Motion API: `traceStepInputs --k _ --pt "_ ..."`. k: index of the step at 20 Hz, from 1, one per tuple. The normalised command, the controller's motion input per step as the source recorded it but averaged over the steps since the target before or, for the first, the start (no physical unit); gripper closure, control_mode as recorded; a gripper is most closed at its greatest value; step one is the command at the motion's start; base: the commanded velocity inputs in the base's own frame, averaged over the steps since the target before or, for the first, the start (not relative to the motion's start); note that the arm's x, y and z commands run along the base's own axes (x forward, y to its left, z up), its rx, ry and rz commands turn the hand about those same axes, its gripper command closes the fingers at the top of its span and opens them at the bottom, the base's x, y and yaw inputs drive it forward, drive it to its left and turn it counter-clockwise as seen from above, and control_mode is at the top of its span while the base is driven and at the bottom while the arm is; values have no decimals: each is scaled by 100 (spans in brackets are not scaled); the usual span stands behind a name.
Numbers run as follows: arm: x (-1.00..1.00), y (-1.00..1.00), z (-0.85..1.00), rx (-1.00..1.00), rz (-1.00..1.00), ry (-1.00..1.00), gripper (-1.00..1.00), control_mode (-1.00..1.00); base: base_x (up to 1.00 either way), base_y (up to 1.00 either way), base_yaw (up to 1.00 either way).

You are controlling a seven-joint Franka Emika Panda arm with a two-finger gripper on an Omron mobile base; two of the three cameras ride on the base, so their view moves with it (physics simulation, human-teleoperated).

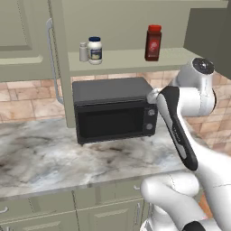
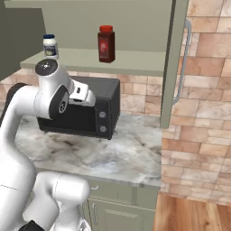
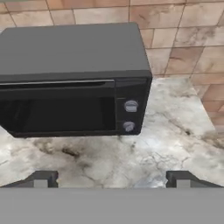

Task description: Collect the paprika, mayonnaise, and shaker from the cabinet and place them next to the stove.

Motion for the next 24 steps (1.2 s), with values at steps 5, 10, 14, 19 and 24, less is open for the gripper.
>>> traceStepInputs --k 5,10,14,19,24 --pt "-24 -16 71 -1 -10 -32 -100 -100 0 0 0" --pt "0 -9 88 -4 -9 -22 -100 -100 0 0 0" --pt "0 -4 96 -4 -10 -23 -100 -100 0 0 0" --pt "0 0 89 -1 -3 -20 -100 -100 0 0 0" --pt "1 -4 12 0 -1 -6 -100 -100 0 0 0"
